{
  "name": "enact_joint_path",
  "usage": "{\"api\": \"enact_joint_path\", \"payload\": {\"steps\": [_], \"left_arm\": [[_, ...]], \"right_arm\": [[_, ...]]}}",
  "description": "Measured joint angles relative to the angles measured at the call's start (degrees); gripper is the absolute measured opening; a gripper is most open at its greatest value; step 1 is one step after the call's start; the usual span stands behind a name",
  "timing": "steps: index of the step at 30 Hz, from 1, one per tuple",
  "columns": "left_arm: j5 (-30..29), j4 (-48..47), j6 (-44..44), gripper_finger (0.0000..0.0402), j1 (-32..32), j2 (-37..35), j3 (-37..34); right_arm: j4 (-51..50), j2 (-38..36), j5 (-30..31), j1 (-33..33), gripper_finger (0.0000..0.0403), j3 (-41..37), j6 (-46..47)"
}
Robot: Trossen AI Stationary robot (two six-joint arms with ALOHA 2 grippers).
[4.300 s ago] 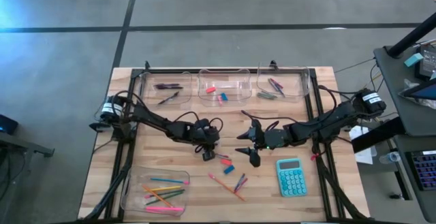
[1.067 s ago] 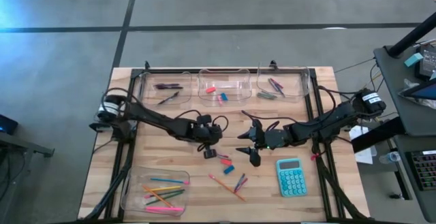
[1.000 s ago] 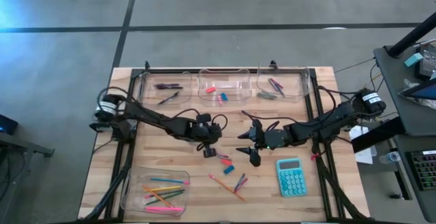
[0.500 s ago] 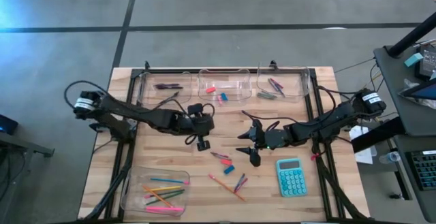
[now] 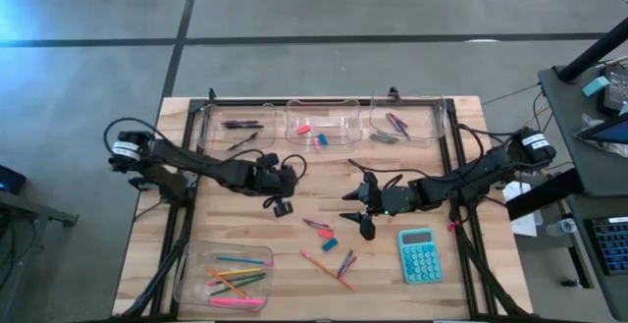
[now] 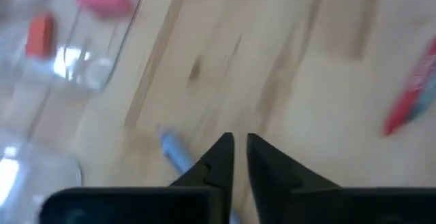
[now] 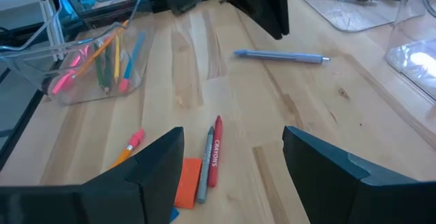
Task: Sort crayons/erasers/pens/pencils in bins
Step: Put the light blue ballpen into the top left transparent bin
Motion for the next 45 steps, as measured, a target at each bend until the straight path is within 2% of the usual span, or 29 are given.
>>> {"api": "enact_joint_path", "payload": {"steps": [6,12,17,22,24,27,35,45], "left_arm": [[0.24,-0.27,-6.12,0.0108,2.77,0.19,-4.99],[4.79,-0.71,-12.03,0.0175,3.21,0.23,-9.78],[8.52,0.70,-15.30,0.0191,3.21,0.14,-12.70],[9.12,1.44,-15.51,0.0191,3.11,0.30,-13.44],[9.18,1.40,-15.39,0.0188,3.11,0.32,-13.46],[9.61,1.30,-14.68,0.0160,3.08,0.38,-13.61],[10.41,1.57,-11.69,0.0019,3.00,0.43,-14.21],[9.94,1.95,-7.77,0.0010,2.21,0.54,-9.70]], "right_arm": [[-0.02,0.00,0.00,0.00,0.0238,-0.02,0.00],[-0.02,0.00,0.00,0.01,0.0238,-0.02,-0.01],[-0.03,0.00,0.02,0.00,0.0238,-0.04,0.00],[-0.04,0.00,0.02,0.00,0.0238,-0.04,0.00],[-0.04,0.00,0.02,0.00,0.0238,-0.05,0.00],[-0.02,0.00,0.02,0.00,0.0238,-0.07,0.00],[-0.03,0.00,0.02,0.00,0.0238,-0.07,0.00],[-0.07,0.00,0.02,0.00,0.0238,-0.09,-0.02]]}}
